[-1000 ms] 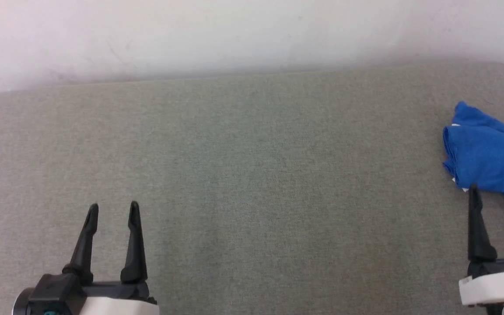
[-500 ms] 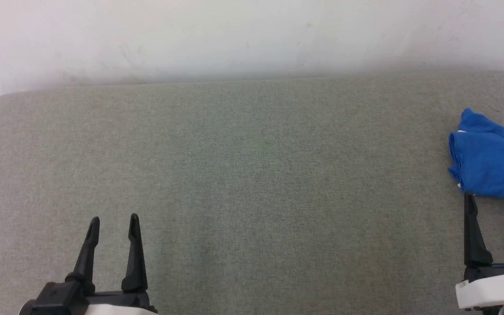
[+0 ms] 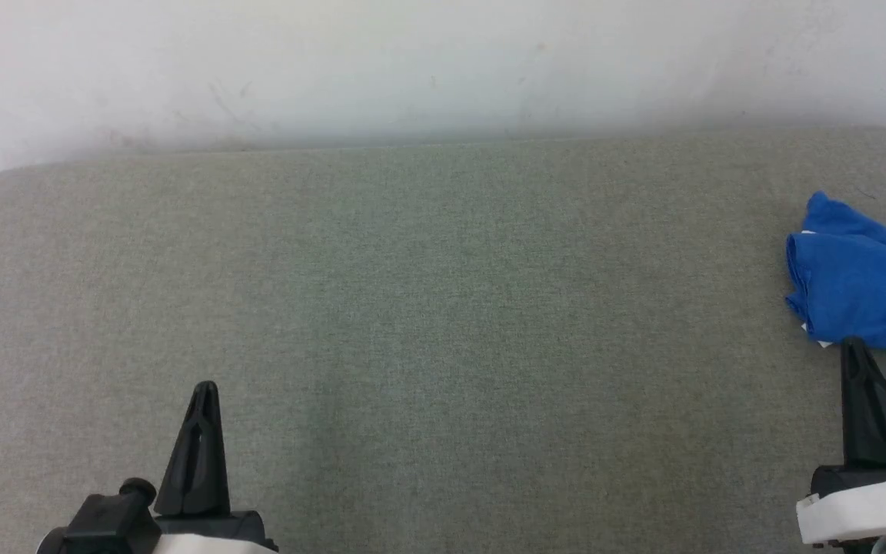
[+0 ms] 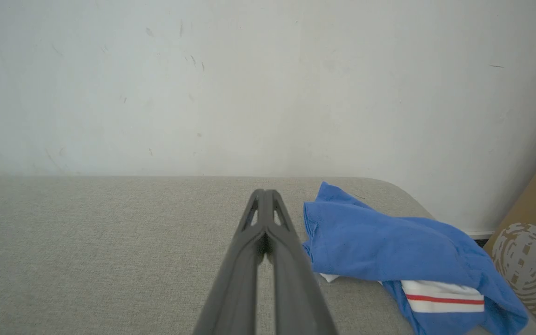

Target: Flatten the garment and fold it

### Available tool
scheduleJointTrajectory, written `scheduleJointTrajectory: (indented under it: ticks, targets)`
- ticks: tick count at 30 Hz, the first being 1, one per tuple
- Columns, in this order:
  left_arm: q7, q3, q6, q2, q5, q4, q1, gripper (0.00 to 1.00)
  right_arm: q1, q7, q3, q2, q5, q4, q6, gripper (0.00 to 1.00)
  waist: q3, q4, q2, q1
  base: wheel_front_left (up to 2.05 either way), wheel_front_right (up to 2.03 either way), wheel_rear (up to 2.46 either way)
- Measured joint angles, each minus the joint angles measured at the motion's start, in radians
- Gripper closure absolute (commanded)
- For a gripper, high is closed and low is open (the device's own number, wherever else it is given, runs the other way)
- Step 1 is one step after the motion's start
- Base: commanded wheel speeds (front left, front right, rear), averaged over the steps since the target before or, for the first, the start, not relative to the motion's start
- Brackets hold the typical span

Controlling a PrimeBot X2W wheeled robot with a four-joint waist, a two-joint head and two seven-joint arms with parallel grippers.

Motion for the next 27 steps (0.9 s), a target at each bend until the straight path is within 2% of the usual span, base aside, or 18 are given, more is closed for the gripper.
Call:
scheduleJointTrajectory:
  ticks: [27]
  targets:
    - [0.053, 0.041, -0.047, -0.053, 0.077, 0.050, -0.032, 1.00, -0.022, 0.031, 0.040, 0.000, -0.014, 0.035, 0.000, 1.00, -0.024, -0.006, 0.0000, 0.0000, 0.00, 0.00, 0.00]
